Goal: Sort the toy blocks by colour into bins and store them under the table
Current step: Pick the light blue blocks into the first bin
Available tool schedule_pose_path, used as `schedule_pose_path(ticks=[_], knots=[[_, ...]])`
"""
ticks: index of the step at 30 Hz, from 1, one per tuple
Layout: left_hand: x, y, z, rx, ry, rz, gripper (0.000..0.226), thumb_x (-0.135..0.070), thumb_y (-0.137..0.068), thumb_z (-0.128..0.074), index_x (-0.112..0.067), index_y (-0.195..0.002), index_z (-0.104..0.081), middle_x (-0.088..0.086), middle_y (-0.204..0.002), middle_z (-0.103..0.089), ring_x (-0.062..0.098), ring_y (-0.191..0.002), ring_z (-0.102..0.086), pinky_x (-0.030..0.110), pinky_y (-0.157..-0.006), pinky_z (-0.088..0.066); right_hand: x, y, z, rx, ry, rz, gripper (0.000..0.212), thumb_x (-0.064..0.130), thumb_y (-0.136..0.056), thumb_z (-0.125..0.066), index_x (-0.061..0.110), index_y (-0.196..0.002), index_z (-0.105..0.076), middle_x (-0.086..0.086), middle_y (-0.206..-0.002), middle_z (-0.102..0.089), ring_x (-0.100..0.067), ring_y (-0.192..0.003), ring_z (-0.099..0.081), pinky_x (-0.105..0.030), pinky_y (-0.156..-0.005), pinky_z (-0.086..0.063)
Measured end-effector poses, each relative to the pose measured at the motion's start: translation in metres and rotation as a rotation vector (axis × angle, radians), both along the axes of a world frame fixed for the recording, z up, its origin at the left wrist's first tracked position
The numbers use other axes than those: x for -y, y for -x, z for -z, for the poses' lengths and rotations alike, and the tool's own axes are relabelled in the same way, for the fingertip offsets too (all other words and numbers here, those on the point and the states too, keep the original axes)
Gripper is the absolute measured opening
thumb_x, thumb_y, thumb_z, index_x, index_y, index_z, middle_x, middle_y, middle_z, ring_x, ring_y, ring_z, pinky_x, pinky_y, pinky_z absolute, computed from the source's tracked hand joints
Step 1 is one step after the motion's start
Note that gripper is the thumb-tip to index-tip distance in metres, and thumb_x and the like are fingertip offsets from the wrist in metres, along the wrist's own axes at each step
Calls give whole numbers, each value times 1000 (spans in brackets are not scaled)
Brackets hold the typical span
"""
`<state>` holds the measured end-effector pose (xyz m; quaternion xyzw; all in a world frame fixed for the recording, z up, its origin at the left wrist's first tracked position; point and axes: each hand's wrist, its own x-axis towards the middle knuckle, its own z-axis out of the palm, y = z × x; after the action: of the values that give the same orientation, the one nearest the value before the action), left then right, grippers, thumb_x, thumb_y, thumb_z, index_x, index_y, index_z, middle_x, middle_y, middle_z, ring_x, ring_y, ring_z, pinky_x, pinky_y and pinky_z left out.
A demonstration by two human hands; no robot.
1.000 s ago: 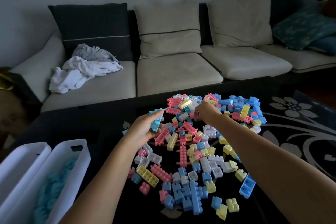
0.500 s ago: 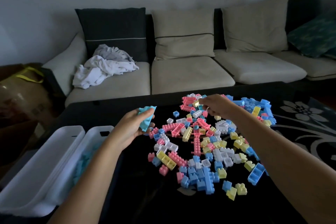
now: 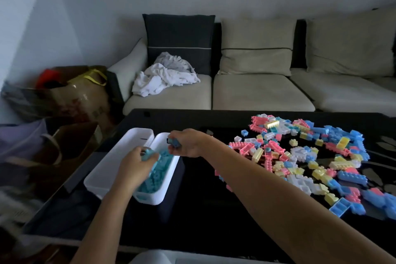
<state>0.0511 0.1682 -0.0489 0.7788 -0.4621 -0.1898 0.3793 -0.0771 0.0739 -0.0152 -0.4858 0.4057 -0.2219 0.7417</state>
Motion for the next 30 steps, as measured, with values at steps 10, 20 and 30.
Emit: schedule_pose_path(ticks=[10, 20, 30], knots=[[11, 6, 6, 146, 164, -33, 17, -26, -91, -57, -14, -101, -65, 9, -108, -65, 25, -102, -61, 30, -82, -43, 4, -2, -14, -340, 326, -95, 31, 25, -97, -48, 4, -119, -54, -9, -100, -53, -20, -87, -53, -31, -81, -42], [60, 87, -17, 4, 285, 367, 11, -17, -89, -61, -27, -87, -59, -10, -81, -61, 6, -75, -60, 10, -61, -40, 69, 183, -21, -593, 643, 115, 23, 14, -92, -56, -3, -104, -65, -12, -99, -68, -17, -88, -67, -27, -82, -51], [146, 215, 15, 98, 145, 720, 15, -15, -90, -61, -15, -104, -65, -6, -97, -65, 9, -88, -62, 14, -73, -49, 118, 304, 41, -1088, 791, 231, 23, 7, -91, -52, 8, -104, -70, -4, -100, -69, -4, -68, -56, -5, -51, -38]])
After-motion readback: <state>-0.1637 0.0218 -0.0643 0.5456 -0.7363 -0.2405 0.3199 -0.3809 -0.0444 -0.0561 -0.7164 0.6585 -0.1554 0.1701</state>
